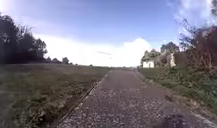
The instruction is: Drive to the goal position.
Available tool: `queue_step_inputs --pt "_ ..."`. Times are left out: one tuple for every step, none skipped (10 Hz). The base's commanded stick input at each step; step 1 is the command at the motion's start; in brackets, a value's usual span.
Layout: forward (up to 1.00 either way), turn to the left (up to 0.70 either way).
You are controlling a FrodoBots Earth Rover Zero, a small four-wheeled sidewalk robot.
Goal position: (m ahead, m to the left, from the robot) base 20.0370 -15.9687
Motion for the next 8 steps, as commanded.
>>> queue_step_inputs --pt "0.70 0.00" --pt "0.70 0.00" --pt "0.70 0.00" --pt "0.70 0.00" --pt "0.70 0.00" --pt "0.70 0.00" --pt "0.70 0.00" --pt "0.70 0.00"
